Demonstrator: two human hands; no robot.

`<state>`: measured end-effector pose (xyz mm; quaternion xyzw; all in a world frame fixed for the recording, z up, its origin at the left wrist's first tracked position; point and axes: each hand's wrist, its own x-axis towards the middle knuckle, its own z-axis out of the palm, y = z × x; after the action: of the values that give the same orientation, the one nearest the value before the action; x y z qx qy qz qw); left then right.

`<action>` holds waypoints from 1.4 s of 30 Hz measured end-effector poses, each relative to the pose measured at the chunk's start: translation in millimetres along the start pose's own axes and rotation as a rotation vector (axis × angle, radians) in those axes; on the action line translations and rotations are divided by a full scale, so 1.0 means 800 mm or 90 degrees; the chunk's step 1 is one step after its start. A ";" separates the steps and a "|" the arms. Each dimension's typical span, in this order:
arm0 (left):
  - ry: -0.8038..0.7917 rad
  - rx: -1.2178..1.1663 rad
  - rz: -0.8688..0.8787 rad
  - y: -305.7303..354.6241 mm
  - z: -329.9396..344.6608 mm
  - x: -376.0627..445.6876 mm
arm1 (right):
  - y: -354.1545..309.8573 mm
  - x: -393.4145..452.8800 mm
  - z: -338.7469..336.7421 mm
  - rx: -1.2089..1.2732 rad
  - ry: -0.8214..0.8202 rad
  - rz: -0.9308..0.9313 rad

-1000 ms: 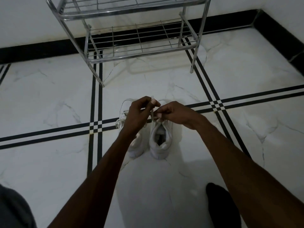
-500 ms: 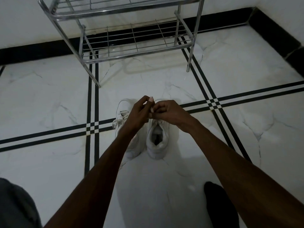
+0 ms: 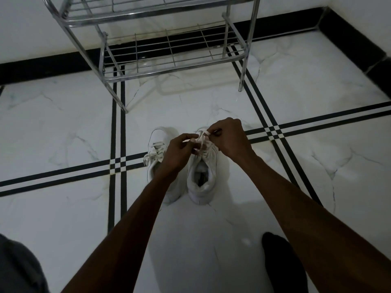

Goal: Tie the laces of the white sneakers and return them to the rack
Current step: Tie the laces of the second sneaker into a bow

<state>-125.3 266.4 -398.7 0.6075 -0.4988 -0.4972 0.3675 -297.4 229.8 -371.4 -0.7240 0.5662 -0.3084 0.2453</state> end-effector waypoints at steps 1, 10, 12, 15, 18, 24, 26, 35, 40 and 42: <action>-0.013 0.031 -0.006 0.000 -0.002 0.001 | -0.001 -0.001 0.000 0.052 0.018 0.014; 0.109 0.216 0.106 0.016 -0.031 0.000 | 0.001 -0.004 0.000 0.495 -0.063 0.217; 0.087 0.076 0.090 0.020 -0.042 -0.008 | -0.001 -0.002 0.000 0.528 -0.101 0.250; 0.060 -0.070 0.062 0.021 -0.048 -0.019 | -0.001 -0.001 -0.001 0.560 -0.154 0.343; 0.138 0.007 0.050 0.009 -0.060 -0.023 | 0.020 -0.012 -0.004 0.595 -0.080 0.513; 0.405 0.402 -0.037 -0.031 -0.112 -0.035 | 0.077 -0.036 0.006 0.433 0.086 0.692; 0.402 0.418 -0.048 -0.036 -0.115 -0.035 | 0.078 -0.041 0.008 0.448 0.097 0.674; 0.036 0.426 0.191 -0.028 -0.035 -0.018 | 0.051 -0.051 0.004 0.226 -0.138 0.311; -0.011 0.424 0.211 -0.030 0.000 -0.020 | 0.047 -0.054 0.035 0.024 -0.197 0.101; 0.035 0.432 0.196 -0.031 0.004 -0.019 | 0.049 -0.052 0.039 0.027 -0.166 0.094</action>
<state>-122.9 287.2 -419.0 0.6260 -0.7105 -0.2257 0.2288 -307.9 261.5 -427.5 -0.7090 0.5745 -0.2045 0.3542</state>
